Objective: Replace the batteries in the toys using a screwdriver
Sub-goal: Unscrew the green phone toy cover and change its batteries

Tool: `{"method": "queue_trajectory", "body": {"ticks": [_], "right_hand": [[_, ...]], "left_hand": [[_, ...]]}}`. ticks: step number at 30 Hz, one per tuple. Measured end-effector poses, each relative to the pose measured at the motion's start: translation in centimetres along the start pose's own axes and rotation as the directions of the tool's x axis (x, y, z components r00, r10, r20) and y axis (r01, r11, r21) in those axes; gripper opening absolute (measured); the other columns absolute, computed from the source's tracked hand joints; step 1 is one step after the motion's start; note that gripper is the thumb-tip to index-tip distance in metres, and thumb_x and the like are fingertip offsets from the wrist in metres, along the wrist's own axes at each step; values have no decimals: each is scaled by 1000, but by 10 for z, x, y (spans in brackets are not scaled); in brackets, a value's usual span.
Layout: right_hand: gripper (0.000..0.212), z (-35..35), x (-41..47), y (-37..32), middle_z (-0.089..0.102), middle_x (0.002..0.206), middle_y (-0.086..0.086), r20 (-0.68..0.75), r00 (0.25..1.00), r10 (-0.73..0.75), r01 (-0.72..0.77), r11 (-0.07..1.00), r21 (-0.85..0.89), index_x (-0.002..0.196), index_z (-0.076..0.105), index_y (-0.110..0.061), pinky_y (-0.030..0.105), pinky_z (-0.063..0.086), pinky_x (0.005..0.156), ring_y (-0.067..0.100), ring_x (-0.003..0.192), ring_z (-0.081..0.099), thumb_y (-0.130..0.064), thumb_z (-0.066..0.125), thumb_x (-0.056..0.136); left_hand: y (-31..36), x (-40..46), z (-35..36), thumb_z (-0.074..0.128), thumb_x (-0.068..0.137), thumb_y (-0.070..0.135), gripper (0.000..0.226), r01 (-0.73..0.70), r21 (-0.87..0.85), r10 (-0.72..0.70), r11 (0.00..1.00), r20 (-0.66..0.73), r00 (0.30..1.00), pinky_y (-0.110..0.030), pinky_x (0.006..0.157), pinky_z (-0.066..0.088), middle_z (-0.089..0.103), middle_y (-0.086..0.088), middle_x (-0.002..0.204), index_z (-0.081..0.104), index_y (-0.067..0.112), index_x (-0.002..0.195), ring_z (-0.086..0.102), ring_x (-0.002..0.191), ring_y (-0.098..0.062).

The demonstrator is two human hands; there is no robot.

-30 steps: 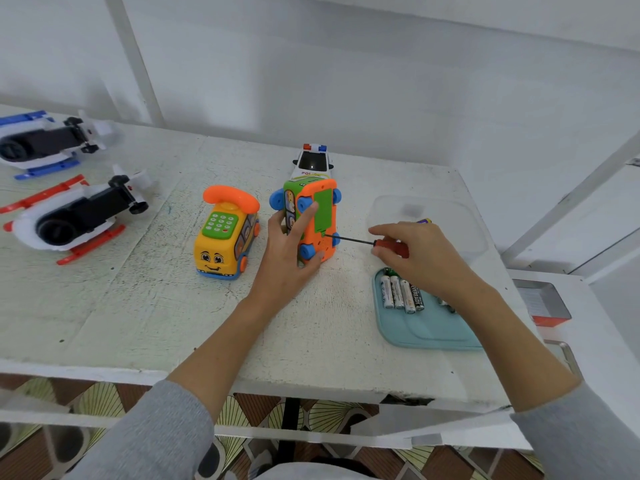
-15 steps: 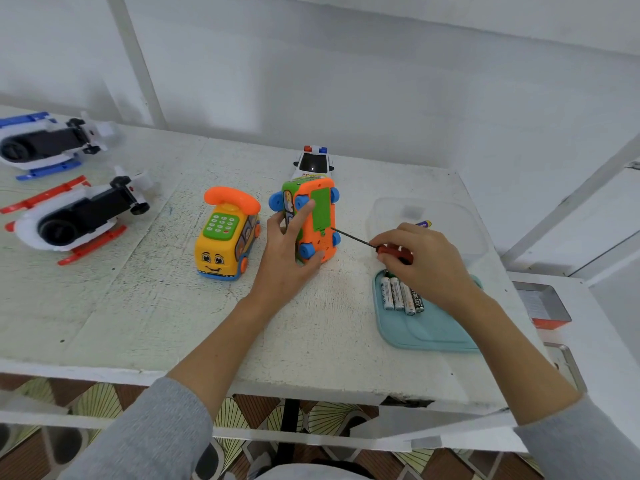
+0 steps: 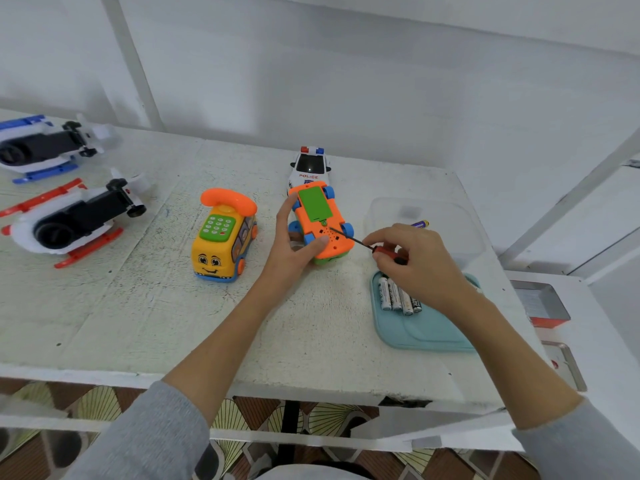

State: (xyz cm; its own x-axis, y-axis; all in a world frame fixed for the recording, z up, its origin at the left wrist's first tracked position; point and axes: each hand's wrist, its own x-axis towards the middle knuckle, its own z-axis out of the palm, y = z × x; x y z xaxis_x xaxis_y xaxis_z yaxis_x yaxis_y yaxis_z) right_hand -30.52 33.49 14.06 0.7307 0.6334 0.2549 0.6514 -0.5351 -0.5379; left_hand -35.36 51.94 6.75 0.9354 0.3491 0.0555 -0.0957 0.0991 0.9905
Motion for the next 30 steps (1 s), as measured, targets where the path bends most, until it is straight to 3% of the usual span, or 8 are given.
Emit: {"method": "queue_trajectory", "body": {"ticks": [3,8,17,23,30], "right_hand": [[24,1,3,-2,64,81,0,11,1000,11,-11,1000,-16,97,71,-18,41,50,74,17,76,58,-5,58,81],[24,-1,5,-7,64,83,-1,35,998,55,-53,996,-77,97,70,-21,42,50,74,16,76,56,-9,55,83],[26,0,9,-17,62,93,1,61,993,102,-90,979,-182,106,67,-19,37,49,74,18,83,52,-12,50,87],[26,7,6,-15,61,88,7,14,999,45,-42,985,-165,106,67,-12,36,47,68,20,76,51,-9,51,86],[26,13,6,-16,62,90,8,-8,1000,29,-30,985,-172,109,66,-11,35,46,67,23,81,55,-10,50,88]], "left_hand": [[3,-2,2,61,90,3,75,-10,29,10,1000,0,1000,-18,65,53,49,-18,134,21,38,142,67,87,-7],[3,-3,3,65,88,9,76,-17,86,17,996,-5,1000,-18,67,54,47,-14,137,20,43,140,63,102,-15],[7,-1,8,67,88,11,79,-14,142,17,990,-22,1000,-14,66,53,46,9,123,20,35,147,61,97,-4],[11,1,9,67,88,11,76,14,123,-9,992,-43,999,-11,64,51,46,-7,137,21,43,140,60,104,-14],[21,0,11,63,90,6,76,46,76,-43,996,-41,998,-9,57,49,50,0,117,20,33,147,63,83,0]]}}
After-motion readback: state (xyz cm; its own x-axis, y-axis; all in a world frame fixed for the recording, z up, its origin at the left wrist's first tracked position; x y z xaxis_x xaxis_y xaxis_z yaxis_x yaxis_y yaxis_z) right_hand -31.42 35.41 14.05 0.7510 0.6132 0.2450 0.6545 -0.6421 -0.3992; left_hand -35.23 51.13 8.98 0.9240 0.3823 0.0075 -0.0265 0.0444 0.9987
